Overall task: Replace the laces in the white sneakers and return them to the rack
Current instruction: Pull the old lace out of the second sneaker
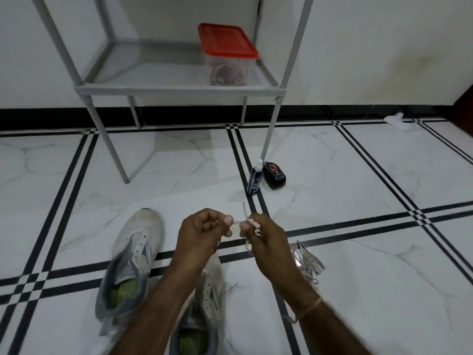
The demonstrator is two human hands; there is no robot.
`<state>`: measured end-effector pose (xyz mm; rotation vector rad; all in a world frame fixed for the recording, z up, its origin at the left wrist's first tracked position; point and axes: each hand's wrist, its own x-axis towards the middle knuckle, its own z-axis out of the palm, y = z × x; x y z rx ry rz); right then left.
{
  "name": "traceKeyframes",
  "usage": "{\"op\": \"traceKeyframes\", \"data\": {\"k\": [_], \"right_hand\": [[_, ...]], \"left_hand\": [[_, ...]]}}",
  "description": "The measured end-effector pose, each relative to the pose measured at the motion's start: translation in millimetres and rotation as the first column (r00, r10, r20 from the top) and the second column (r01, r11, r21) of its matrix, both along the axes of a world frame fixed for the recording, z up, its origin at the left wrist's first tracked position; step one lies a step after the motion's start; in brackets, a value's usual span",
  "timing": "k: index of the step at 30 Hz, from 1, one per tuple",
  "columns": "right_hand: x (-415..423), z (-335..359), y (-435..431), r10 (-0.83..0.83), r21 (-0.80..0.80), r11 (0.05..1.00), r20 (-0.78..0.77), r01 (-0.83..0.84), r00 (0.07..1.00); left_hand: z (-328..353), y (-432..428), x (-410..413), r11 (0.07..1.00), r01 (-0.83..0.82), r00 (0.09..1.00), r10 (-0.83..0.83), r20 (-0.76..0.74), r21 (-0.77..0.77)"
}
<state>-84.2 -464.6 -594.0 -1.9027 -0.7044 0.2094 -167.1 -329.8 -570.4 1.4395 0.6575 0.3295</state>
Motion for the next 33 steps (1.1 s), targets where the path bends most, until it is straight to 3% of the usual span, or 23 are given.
{"op": "traceKeyframes", "data": {"k": [2,4,7,9,11,14,16,18,20,23,25,27,30,33], "right_hand": [[2,1,-1,-0.075,0.167,0.978,-0.275,0.124,0.958],[9,3,-4,-0.054,0.249,0.944,-0.534,0.218,0.844],[11,5,-1,0.026,0.336,0.894,-0.699,0.297,0.715],[9,7,-3,-0.054,0.286,0.905,-0.658,0.316,0.751],[7,1,-10,-0.071,0.209,0.960,-0.459,0.185,0.886],[7,-12,-16,0.077,-0.066,0.994,-0.152,-0.088,0.985],[3,-14,-17,0.099,-0.110,0.988,-0.044,-0.103,0.994],[-2,-10,-17,-0.032,0.048,0.998,-0.163,0.040,0.986],[2,-12,-19,-0.111,0.194,0.950,-0.519,0.243,0.847],[9,-19,-23,-0.068,0.267,0.877,-0.755,0.400,0.652],[12,-21,-30,-0.099,0.250,0.836,-0.806,0.488,0.583],[19,-26,-46,-0.191,0.180,0.845,-0.778,0.504,0.598],[34,-36,-72,-0.313,-0.059,0.921,-0.703,0.385,0.639],[58,-57,-94,-0.362,-0.204,0.928,-0.681,0.311,0.636]], "left_hand": [[-7,0,-4,1.000,0.010,1.000,-0.010,-0.010,-0.003],[-15,-8,-7,0.995,0.084,0.995,-0.086,-0.041,-0.052],[-23,-22,-4,0.982,0.134,0.980,-0.151,-0.131,-0.133],[-23,-24,3,0.978,0.113,0.978,-0.141,-0.155,-0.178],[-18,-20,9,0.975,0.127,0.983,-0.148,-0.105,-0.183],[-9,-11,17,0.988,0.156,0.985,-0.156,-0.072,-0.008],[-5,-12,21,0.993,0.104,0.994,-0.102,-0.038,0.052],[-6,-19,25,0.996,0.044,0.999,-0.042,-0.020,0.076],[-14,-31,26,0.997,0.045,0.998,-0.043,-0.037,0.056],[-30,-61,27,0.990,0.081,0.996,-0.086,-0.040,-0.112],[-41,-80,27,0.981,0.080,0.992,-0.096,-0.086,-0.175],[-53,-99,30,0.973,0.104,0.981,-0.134,-0.137,-0.208],[-70,-115,46,0.970,0.133,0.963,-0.175,-0.207,-0.202],[-82,-130,76,0.975,0.177,0.949,-0.205,-0.238,-0.135]]}}
